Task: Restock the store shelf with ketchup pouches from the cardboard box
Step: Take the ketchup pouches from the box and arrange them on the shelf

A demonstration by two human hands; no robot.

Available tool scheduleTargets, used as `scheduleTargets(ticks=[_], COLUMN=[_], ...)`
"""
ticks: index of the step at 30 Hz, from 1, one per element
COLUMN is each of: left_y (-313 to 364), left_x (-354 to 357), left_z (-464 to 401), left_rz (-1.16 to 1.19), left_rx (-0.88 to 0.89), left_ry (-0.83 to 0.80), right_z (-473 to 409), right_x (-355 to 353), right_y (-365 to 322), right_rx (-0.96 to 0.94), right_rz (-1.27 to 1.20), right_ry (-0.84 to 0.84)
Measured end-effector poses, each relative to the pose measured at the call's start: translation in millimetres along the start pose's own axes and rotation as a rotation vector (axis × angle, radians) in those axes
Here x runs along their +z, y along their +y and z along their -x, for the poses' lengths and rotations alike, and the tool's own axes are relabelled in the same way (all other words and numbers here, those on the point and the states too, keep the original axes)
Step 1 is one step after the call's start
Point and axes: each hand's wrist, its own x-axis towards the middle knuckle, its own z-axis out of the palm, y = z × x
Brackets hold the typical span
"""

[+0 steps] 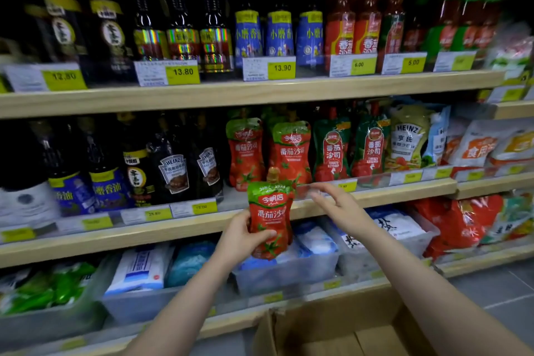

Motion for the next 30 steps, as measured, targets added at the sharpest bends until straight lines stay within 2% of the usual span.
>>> scheduleTargets(ticks=[3, 7, 12, 21, 30], left_y=[22, 51, 69, 33, 33], left_x=[-18, -41, -60, -38, -40], left_z=[-22, -53, -81, -92, -97], left_rz=[0.007, 0.012, -0.008, -0.102, -0.137], left_rx=[0.086, 0.198, 0.257, 0.049, -0.095], left_ry=[0.082, 0.176, 0.213, 0.138, 0.098], right_z=[-16, -30, -35, -36, -35], right_x=[-2, 4, 12, 13, 15], right_y=[10, 21, 28, 38, 37], right_rx=[-0.059, -0.031, -0.077, -0.124, -0.101], right_rz=[0.267, 0.460, 0.500, 0.501, 0.480], right_ry=[0.016, -0.003, 0.069, 0.124, 0.124])
